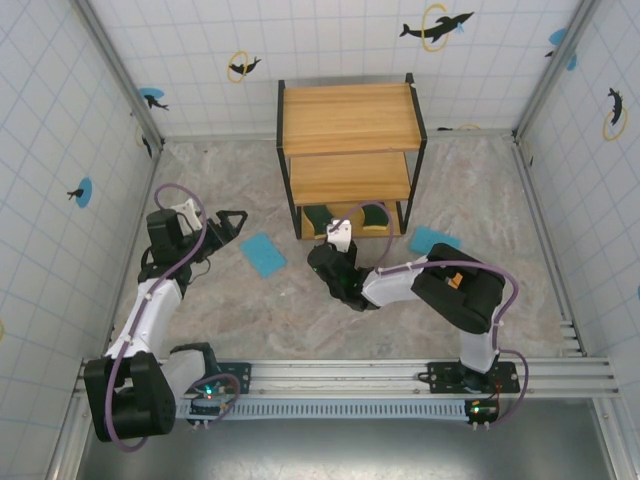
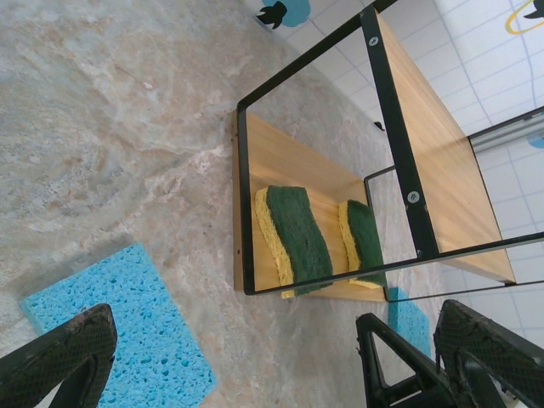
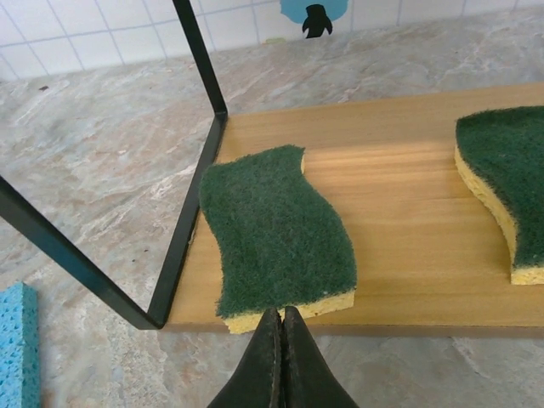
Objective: Place and organize the cleaning sponges onto the shelf
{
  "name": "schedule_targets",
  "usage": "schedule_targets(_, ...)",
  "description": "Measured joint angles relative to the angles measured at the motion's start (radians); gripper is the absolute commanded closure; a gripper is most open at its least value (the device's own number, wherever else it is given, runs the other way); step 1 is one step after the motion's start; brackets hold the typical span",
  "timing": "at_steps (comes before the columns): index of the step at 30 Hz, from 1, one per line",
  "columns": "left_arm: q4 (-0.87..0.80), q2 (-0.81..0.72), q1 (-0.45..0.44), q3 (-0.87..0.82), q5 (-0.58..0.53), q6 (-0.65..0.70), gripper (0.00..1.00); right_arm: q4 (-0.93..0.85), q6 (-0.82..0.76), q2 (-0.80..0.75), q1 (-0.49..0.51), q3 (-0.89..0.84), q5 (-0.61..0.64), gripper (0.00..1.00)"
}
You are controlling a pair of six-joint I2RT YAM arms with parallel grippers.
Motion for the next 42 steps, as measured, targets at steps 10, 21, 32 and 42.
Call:
schedule_targets(10,0.000,0.000,0.000,0.000,0.000,0.000,0.02,0.092,0.029,0.005,-0.045,-0.051,-0.090,1.00)
schedule_targets(21,0.000,0.000,0.000,0.000,0.000,0.000,0.02,0.167,0.055,0.081,-0.063,-0.055,-0.183,1.00)
schedule_targets(32,0.000,0.007,0.000,0.000,0.000,0.000,0.02,0.207,0.074,0.132,-0.088,-0.053,-0.238,1.00)
schedule_targets(42,0.000,0.011,0.000,0.000,0.000,0.000,0.02,0.224,0.079,0.162,-0.097,-0.041,-0.279,1.00)
